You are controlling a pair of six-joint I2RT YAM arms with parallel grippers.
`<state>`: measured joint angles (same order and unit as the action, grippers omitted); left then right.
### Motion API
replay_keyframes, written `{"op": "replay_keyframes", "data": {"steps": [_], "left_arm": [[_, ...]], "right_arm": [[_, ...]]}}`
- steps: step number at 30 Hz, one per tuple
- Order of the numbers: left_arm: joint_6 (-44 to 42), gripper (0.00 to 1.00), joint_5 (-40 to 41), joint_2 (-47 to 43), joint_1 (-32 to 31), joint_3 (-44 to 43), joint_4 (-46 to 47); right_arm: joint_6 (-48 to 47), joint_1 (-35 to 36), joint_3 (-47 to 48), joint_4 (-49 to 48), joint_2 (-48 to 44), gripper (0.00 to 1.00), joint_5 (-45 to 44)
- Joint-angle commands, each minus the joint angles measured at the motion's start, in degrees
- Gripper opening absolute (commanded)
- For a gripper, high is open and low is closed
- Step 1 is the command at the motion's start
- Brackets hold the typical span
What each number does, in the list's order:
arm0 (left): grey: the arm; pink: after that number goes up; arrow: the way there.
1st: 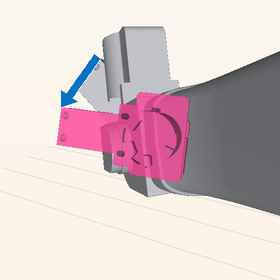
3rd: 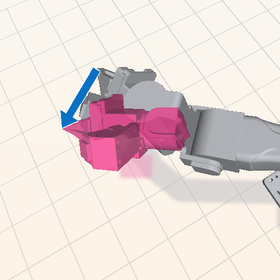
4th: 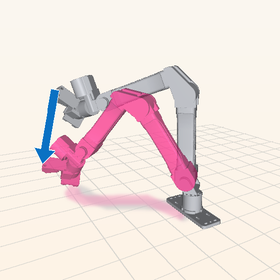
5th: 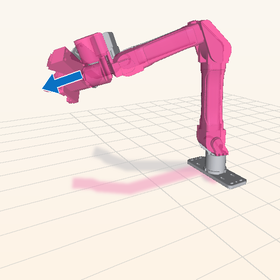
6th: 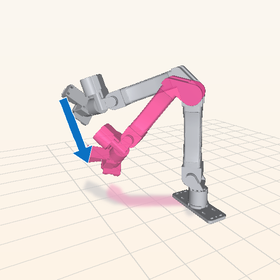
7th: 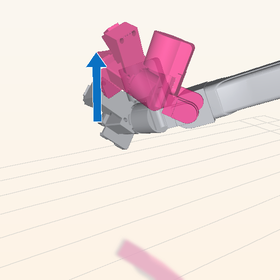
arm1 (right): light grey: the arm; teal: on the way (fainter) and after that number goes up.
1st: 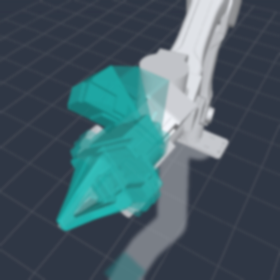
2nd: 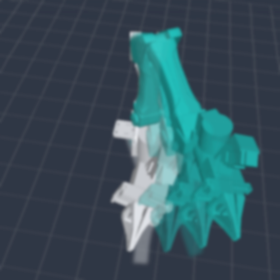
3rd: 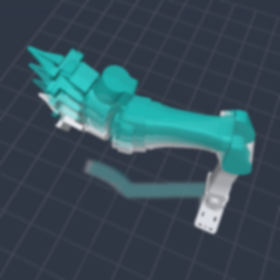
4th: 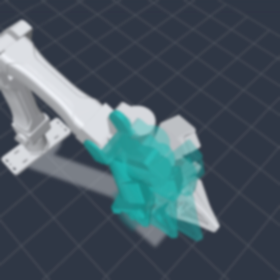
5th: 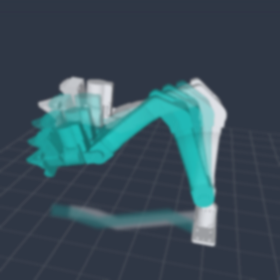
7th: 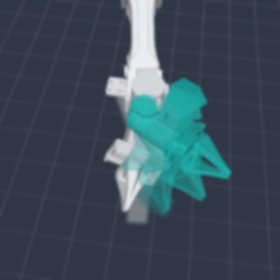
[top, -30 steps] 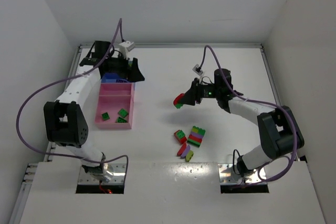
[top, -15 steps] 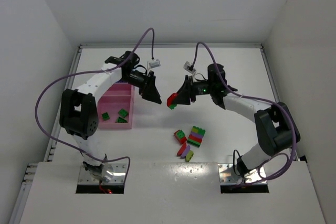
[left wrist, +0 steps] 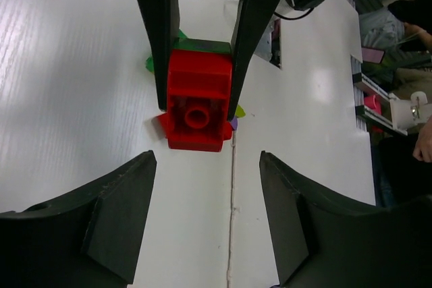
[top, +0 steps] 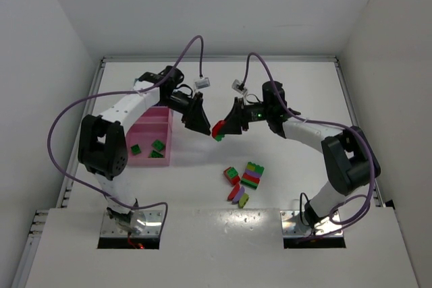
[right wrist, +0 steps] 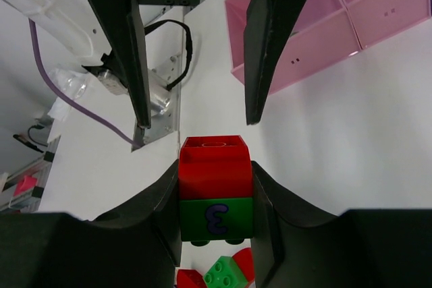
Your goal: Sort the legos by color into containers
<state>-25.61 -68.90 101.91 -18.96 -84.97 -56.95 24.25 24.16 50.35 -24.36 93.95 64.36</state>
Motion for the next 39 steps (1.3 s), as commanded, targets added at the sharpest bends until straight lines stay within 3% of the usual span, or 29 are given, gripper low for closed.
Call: {"op": "replay_keyframes", "data": {"steps": [1,10,22,24,28,35,39], "left_arm": [[-3.48,0.67,-2.73,-0.83,-1.69,-1.95,-0.18],[-3.49,0.6,-0.27,-0.83,-3.45,-1.43,0.35],[-3.49,0.23,-0.27,-0.83,-3.45,-0.9,2.54],[-2.79,0.18,0.34,-1.45,-3.45,0.15,3.59],[0.1,0.15,1.4,-3.38,-3.45,1.2,7.28],[1.52,0.13,1.4,-3.38,-3.45,1.21,8.34],[2.05,0.13,1.4,-3.38,-3.45,1.21,8.87]], "right_arm": [[0.71,0.36,3.17,-5.17,0.7,0.0,1.74],[3.25,1.41,3.71,-6.75,1.23,0.0,1.74],[3.26,1.94,3.71,-6.75,1.23,0.0,1.74],[3.26,1.94,3.1,-6.06,0.62,0.05,1.74],[2.73,1.94,1.86,-4.91,0.09,0.31,1.74],[1.68,1.94,1.24,-3.24,-1.05,0.48,2.79],[1.07,1.94,0.72,-2.71,-1.57,0.52,2.79]]}}
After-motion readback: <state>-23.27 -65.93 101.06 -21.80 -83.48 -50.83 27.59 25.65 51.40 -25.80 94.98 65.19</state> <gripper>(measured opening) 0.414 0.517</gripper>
